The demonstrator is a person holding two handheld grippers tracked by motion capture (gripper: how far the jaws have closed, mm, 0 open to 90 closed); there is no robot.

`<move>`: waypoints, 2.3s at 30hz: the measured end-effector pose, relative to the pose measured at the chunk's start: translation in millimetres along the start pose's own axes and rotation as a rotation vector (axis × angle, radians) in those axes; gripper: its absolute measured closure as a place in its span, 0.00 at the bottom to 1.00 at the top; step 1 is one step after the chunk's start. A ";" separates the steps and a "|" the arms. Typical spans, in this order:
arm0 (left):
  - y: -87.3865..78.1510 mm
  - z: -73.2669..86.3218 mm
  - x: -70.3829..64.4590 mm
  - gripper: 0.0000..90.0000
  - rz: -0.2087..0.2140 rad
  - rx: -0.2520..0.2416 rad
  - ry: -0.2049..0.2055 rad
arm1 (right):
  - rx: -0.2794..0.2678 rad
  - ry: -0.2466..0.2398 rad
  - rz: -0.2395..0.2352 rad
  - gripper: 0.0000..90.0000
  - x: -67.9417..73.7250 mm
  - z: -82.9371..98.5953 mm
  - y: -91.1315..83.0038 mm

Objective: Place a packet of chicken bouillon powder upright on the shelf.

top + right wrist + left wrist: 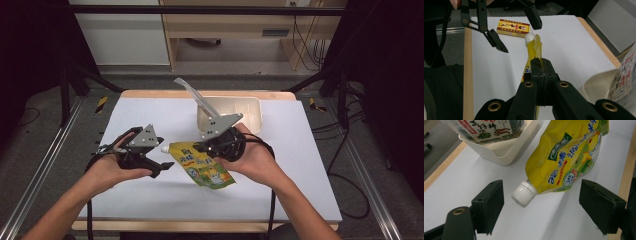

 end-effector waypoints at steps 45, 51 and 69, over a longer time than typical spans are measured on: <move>18.8 3.6 6.6 0.76 0.118 0.084 0.003 | -0.001 -0.011 -0.013 1.00 2.4 4.6 0.2; 11.9 -10.2 5.8 0.77 0.079 0.100 0.050 | 0.021 -0.016 0.010 0.95 -4.4 13.3 -1.0; 18.4 -26.7 -4.4 0.78 0.090 0.126 0.133 | 0.112 -0.121 0.108 0.56 -13.2 26.3 3.2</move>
Point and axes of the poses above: each handheld gripper's, and its own axes: y roughly forward along the jaws, z roughly out of its underside, x roughly to its left, the point moved 9 cm from there along y, roughly forward along the jaws, and after that the axes turned 13 degrees about z, right-handed, at the moved point
